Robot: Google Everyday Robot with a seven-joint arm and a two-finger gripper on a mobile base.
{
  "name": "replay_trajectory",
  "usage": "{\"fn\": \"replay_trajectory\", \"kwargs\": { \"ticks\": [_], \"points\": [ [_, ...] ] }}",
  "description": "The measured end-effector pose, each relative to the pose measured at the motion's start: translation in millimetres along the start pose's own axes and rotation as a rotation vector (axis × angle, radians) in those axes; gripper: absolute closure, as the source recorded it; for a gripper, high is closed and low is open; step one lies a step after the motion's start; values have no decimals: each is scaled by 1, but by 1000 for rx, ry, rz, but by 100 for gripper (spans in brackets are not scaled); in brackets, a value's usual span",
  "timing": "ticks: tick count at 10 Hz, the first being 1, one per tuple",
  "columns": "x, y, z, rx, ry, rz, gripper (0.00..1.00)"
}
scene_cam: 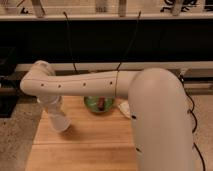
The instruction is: Place the ceramic cup over the eraser
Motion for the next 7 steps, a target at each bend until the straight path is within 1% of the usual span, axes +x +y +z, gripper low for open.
{"fn": "replay_trajectory", "kwargs": {
  "ticks": [1, 2, 3, 4, 5, 7],
  "points": [
    [1, 0, 11, -6, -9, -2, 99],
    [1, 0, 20, -9, -23, -5, 95],
    [0, 0, 29, -8, -43, -9, 83],
    [0, 1, 35, -10, -56, -9, 75],
    [1, 3, 40, -12, -65, -7, 67],
    [0, 4, 52, -16, -79, -1, 44]
  ]
}}
